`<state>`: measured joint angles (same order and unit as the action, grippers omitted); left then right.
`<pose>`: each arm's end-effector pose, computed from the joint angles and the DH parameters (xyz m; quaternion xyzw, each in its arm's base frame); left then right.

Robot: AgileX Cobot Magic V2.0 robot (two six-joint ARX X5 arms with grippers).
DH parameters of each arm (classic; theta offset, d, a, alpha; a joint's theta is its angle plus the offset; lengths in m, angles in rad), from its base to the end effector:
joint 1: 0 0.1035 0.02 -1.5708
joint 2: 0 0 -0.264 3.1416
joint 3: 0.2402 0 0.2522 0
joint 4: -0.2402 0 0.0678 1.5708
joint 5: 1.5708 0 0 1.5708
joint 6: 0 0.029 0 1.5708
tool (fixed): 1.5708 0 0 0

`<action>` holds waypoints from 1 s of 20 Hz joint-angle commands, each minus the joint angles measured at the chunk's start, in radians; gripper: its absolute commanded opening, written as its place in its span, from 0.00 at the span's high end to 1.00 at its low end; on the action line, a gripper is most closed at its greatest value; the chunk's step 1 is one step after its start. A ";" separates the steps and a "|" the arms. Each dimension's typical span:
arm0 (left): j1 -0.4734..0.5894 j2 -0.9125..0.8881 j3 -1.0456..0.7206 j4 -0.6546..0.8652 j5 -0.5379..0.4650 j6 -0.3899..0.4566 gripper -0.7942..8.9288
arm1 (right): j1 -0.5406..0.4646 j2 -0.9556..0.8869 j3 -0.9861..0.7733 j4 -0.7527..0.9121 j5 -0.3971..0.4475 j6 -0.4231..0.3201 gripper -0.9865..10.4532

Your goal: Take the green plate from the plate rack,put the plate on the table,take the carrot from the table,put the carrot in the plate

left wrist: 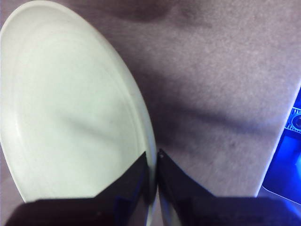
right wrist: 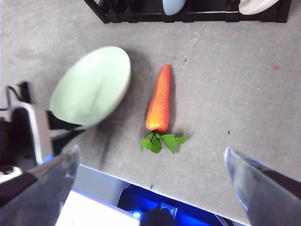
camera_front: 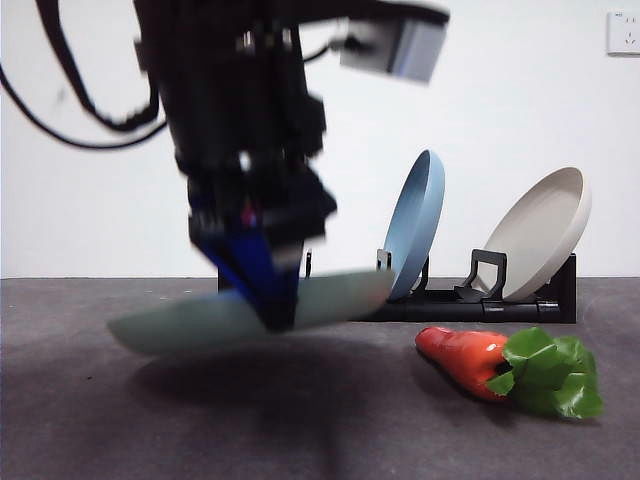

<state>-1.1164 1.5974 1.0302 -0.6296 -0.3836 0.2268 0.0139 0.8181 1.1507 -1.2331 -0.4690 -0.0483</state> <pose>0.1416 -0.2652 0.1983 0.4688 0.3760 -0.3408 0.7230 0.1095 0.0146 0.3595 0.0770 0.4186 0.2255 0.8763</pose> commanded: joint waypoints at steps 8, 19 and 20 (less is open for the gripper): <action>-0.017 0.128 -0.068 0.106 0.052 0.028 0.92 | 0.002 0.000 0.000 -0.002 -0.003 0.006 0.39; -0.014 0.090 -0.011 0.031 0.071 -0.026 0.52 | 0.003 0.005 0.000 -0.003 -0.003 0.010 0.39; -0.014 0.065 0.016 -0.002 0.070 -0.042 0.52 | 0.003 0.012 0.000 -0.003 -0.003 0.010 0.39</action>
<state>-1.1282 1.6806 1.0321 -0.6403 -0.3176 0.2054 0.0147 0.8288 1.1507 -1.2373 -0.4713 -0.0479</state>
